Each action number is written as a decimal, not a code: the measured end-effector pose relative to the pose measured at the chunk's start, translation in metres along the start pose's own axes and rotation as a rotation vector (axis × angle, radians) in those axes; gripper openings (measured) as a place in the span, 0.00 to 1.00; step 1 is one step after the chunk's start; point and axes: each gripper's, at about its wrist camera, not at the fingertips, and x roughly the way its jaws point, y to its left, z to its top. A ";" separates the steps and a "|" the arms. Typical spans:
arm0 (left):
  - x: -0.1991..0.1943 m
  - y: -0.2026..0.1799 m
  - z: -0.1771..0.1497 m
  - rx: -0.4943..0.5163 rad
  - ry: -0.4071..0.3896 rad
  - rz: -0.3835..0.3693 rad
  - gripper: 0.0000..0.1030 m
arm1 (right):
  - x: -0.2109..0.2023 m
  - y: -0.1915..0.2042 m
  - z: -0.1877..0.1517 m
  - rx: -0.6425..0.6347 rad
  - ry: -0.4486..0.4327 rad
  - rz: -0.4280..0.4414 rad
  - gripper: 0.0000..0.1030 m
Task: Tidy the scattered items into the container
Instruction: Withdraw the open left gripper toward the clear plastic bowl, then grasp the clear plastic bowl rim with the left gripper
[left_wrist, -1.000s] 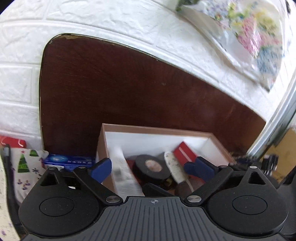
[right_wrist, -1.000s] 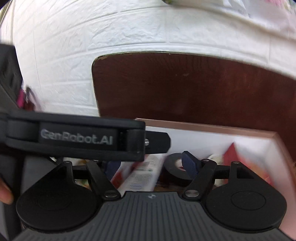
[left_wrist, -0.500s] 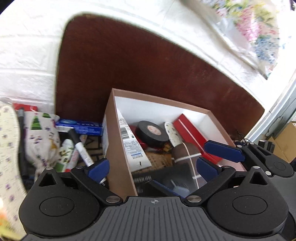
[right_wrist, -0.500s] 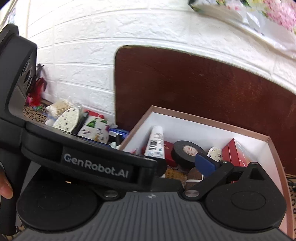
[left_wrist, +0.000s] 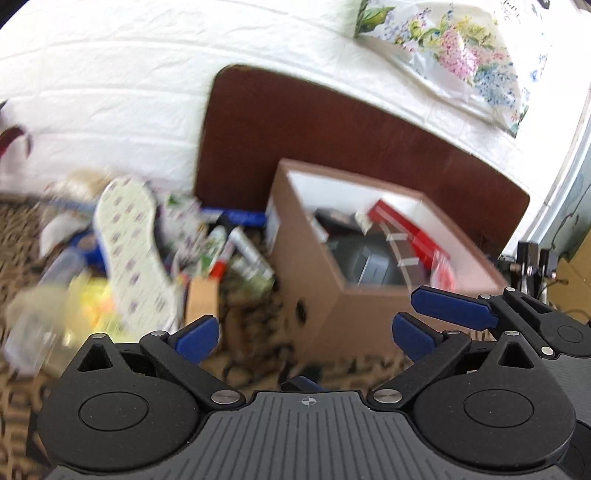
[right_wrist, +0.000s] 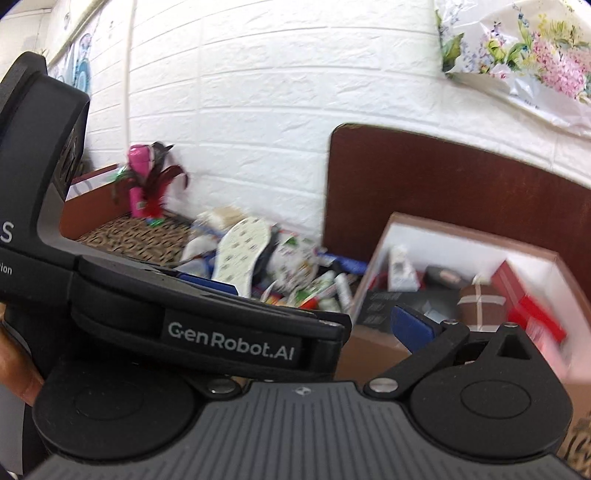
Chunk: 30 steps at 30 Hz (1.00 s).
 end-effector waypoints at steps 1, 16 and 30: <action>-0.005 0.005 -0.008 -0.008 0.007 0.007 1.00 | -0.001 0.006 -0.005 0.002 0.007 0.006 1.00; -0.049 0.094 -0.065 -0.132 0.039 0.142 1.00 | 0.018 0.089 -0.050 0.038 0.107 0.148 1.00; -0.042 0.170 -0.042 -0.187 -0.004 0.204 0.91 | 0.066 0.102 -0.049 0.111 0.167 0.126 1.00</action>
